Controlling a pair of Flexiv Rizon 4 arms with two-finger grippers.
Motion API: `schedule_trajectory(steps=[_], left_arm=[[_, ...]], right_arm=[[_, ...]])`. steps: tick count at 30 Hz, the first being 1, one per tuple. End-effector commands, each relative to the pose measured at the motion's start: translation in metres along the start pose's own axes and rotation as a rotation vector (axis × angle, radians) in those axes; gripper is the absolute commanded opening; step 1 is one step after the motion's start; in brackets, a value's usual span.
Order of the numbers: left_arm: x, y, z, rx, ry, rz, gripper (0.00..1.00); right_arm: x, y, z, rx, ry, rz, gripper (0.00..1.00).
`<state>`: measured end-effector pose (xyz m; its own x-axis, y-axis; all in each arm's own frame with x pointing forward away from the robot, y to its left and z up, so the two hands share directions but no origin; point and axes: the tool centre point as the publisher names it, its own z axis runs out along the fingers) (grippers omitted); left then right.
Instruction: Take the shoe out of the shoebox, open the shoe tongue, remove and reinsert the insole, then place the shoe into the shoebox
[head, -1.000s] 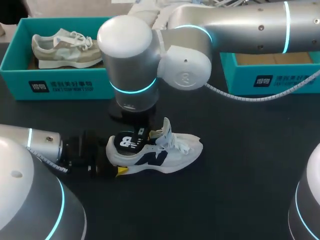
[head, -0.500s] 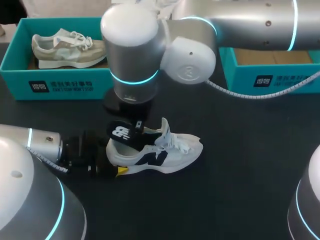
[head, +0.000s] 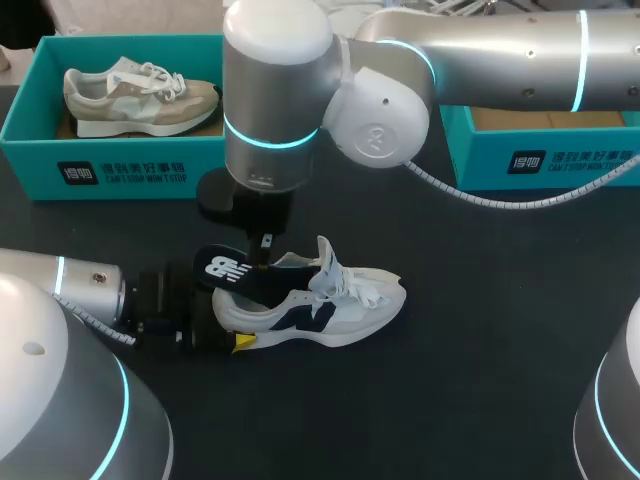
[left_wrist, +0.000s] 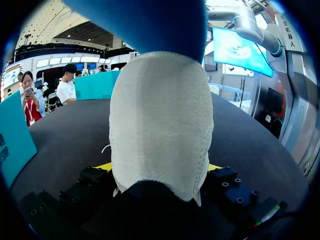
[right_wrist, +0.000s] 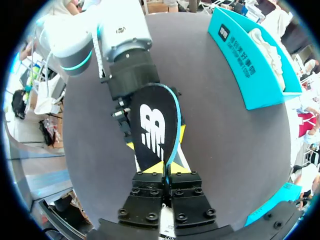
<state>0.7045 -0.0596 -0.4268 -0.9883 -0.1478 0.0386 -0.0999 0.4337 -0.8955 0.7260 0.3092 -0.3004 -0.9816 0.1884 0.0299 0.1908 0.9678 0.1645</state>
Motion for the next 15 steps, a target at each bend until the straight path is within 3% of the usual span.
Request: schedule_trajectory(steps=[1, 4, 7, 8, 10, 15], left_arm=[[-0.001, 0.006, 0.006, -0.002, 0.000, -0.001, 0.00], [-0.001, 0.006, 0.006, -0.002, 0.000, -0.001, 0.00], [-0.001, 0.006, 0.006, -0.002, 0.000, -0.001, 0.00], [-0.001, 0.006, 0.006, -0.002, 0.000, -0.001, 0.00], [-0.001, 0.006, 0.006, -0.002, 0.000, -0.001, 0.00], [-0.001, 0.006, 0.006, -0.002, 0.000, -0.001, 0.00]], right_arm=[[-0.004, -0.005, 0.000, -0.069, 0.112, 0.000, 0.53], [-0.004, -0.006, -0.003, -0.113, 0.198, 0.013, 0.56], [-0.003, -0.004, -0.008, -0.148, 0.277, 0.008, 0.73], [-0.003, -0.004, -0.009, -0.142, 0.291, -0.001, 0.72], [-0.003, -0.002, -0.010, -0.199, 0.313, 0.003, 0.82], [0.000, -0.004, -0.001, -0.259, 0.390, -0.007, 0.75]])
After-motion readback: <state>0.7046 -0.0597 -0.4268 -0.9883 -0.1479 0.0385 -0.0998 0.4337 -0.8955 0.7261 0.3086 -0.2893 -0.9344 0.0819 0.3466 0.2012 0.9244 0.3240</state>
